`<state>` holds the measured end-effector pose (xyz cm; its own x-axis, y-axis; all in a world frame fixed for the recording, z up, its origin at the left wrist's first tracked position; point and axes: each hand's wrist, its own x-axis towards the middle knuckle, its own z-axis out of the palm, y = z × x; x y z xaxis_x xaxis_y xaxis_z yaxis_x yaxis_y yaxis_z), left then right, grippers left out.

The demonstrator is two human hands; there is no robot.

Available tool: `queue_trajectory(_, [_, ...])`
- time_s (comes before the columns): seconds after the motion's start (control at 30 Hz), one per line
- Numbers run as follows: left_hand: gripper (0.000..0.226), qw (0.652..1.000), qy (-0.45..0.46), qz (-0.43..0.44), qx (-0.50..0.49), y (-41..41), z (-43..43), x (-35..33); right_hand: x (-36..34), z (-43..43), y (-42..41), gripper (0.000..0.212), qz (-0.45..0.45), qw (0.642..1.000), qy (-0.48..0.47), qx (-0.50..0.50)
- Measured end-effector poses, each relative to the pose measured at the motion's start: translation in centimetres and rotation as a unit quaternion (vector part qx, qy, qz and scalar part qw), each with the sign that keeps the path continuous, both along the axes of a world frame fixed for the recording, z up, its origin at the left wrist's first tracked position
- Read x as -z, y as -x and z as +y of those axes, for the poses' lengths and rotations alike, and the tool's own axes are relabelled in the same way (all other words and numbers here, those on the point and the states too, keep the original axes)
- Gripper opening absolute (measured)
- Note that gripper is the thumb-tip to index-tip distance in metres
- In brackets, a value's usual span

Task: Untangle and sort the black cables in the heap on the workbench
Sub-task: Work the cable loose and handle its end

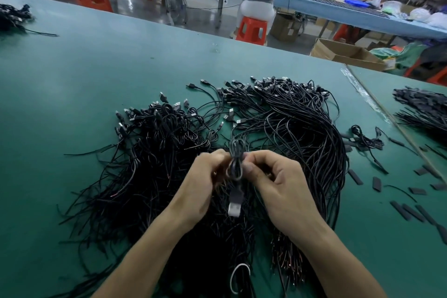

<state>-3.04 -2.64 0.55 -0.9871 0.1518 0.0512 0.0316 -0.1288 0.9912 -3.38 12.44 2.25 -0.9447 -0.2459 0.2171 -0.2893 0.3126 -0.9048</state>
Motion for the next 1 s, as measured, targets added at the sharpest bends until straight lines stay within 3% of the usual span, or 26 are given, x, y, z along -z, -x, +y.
queue_trajectory(0.23, [0.082, 0.999, -0.025, 0.013, 0.033, 0.1, -0.6, 0.5, 0.7, -0.4, -0.5, 0.016, -0.031, 0.999, -0.009, -0.024])
queue_trajectory(0.33, [0.049, 0.998, -0.016, 0.059, 0.013, 0.2, -0.5, 0.5, 0.9, -0.1, -0.1, 0.012, -0.042, 0.999, -0.003, -0.007])
queue_trajectory(0.43, [0.015, 0.994, 0.052, 0.095, 0.017, 0.3, -0.8, 0.9, 1.0, 0.5, 0.3, 0.015, -0.045, 0.999, 0.014, 0.017])
queue_trajectory(0.6, [0.045, 0.990, 0.112, 0.056, -0.062, 0.4, -0.3, 1.8, 1.2, 0.8, 0.6, 0.019, -0.043, 0.998, 0.023, 0.030])
queue_trajectory(0.8, [0.033, 0.995, 0.087, -0.026, -0.041, 0.5, -0.4, 1.9, 1.1, 0.5, 0.5, 0.019, -0.046, 0.998, 0.028, 0.014])
queue_trajectory(1.0, [0.024, 0.999, 0.010, -0.008, -0.049, 0.6, -0.7, 1.5, 1.3, 0.3, 0.1, 0.017, -0.076, 0.995, 0.063, -0.016])
